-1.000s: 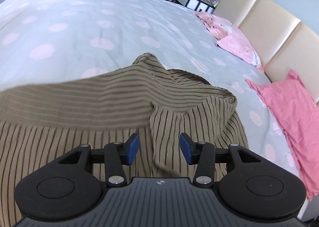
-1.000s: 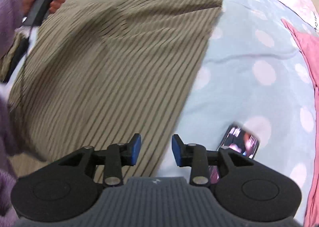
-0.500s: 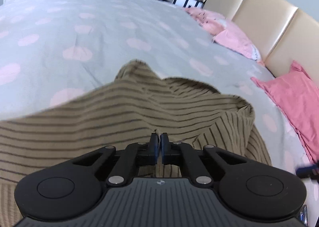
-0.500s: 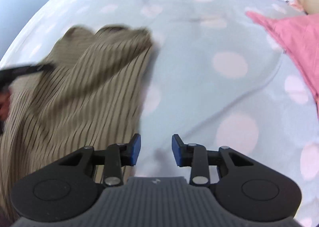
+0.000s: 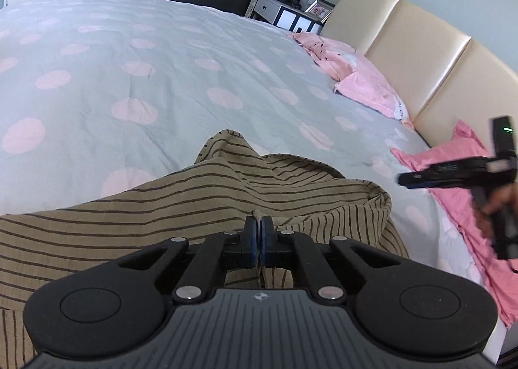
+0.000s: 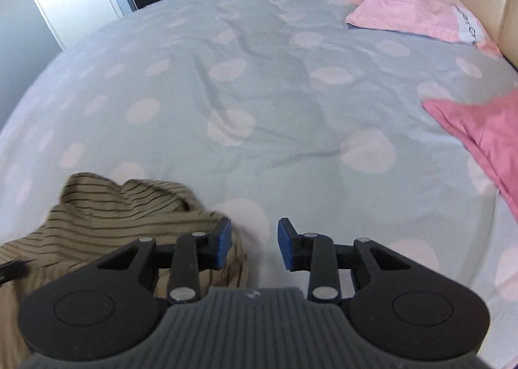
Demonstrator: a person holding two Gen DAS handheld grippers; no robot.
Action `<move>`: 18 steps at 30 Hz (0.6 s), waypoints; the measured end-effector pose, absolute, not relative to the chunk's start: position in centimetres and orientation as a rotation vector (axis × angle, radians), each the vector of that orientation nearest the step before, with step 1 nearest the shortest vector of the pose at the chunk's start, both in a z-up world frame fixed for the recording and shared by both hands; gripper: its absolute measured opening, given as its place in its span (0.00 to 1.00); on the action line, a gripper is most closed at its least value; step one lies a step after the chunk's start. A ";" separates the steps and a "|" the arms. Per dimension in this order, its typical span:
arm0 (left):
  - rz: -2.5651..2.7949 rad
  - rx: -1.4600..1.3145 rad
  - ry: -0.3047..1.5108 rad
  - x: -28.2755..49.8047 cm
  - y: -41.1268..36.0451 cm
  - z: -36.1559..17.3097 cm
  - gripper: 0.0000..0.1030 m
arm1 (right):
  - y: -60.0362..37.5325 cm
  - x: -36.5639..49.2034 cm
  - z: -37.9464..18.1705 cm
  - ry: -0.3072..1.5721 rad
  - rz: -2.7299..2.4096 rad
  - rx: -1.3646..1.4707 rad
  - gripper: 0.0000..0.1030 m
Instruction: Fold clothes
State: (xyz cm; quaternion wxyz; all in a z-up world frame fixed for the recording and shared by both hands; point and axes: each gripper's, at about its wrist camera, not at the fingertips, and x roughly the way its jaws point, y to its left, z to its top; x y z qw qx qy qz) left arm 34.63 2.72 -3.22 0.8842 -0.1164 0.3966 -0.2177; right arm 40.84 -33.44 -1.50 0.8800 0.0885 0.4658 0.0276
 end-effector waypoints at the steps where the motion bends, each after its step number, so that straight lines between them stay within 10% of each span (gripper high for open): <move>1: -0.456 -0.248 0.823 34.6 2.9 -3.3 0.01 | -33.2 41.6 -1.9 0.977 0.057 0.182 0.30; 5: -0.466 -0.270 0.809 34.3 3.6 -3.1 0.01 | -32.2 43.0 -3.0 1.031 0.101 0.195 0.22; 6: -0.469 -0.274 0.804 34.2 3.8 -3.0 0.01 | -31.8 43.1 -3.1 1.030 0.105 0.174 0.01; 18: -0.303 -0.236 0.850 34.1 6.8 -5.0 0.01 | -29.9 45.2 -4.2 0.987 0.086 0.134 0.00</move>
